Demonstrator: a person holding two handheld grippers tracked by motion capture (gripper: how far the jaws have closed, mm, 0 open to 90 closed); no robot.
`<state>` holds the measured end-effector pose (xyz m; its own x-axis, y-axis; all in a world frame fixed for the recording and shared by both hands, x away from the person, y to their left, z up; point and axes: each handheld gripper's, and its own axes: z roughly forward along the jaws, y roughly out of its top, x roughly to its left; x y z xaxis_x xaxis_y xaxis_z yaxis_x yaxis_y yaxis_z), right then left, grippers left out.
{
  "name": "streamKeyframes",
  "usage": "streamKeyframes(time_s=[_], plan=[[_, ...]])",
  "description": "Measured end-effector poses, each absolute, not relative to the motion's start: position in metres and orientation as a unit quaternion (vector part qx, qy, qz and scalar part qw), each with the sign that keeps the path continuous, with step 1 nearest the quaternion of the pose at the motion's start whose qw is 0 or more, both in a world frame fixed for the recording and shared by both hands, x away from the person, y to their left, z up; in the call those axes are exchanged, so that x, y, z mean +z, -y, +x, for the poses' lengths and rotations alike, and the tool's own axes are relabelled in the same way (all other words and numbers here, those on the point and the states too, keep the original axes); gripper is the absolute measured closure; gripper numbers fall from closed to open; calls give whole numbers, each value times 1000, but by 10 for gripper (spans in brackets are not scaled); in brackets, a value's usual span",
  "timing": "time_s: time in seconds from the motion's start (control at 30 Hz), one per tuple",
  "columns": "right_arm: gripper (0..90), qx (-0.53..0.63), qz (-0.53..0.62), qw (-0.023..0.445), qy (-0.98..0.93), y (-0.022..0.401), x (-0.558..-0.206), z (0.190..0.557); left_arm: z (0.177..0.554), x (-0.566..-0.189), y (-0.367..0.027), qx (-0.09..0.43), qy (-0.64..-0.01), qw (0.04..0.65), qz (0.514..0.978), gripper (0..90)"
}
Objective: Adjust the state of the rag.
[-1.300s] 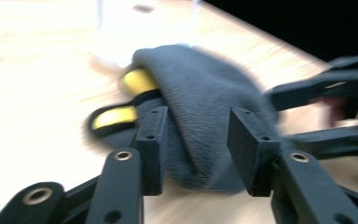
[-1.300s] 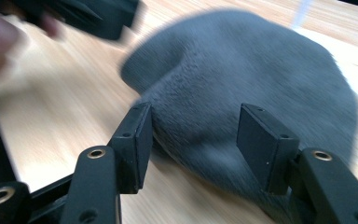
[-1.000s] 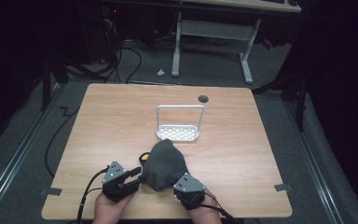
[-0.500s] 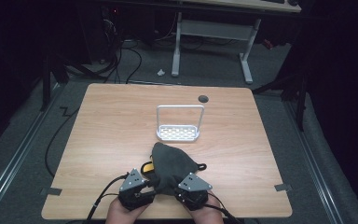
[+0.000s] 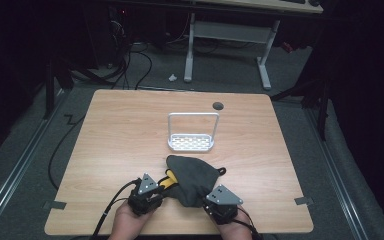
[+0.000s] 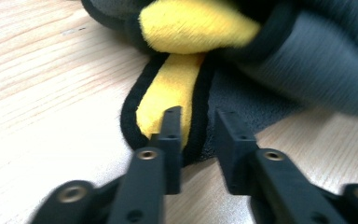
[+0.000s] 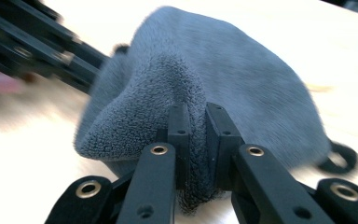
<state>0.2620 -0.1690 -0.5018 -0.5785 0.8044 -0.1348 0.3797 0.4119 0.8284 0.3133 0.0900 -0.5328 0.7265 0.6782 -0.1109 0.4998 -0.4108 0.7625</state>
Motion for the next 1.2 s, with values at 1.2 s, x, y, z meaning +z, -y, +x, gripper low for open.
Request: streamKeyframes(time_s=[1.2], plan=[[569, 397, 400, 254, -786, 156, -471, 309, 312, -534, -93, 102, -354, 419, 830, 815]])
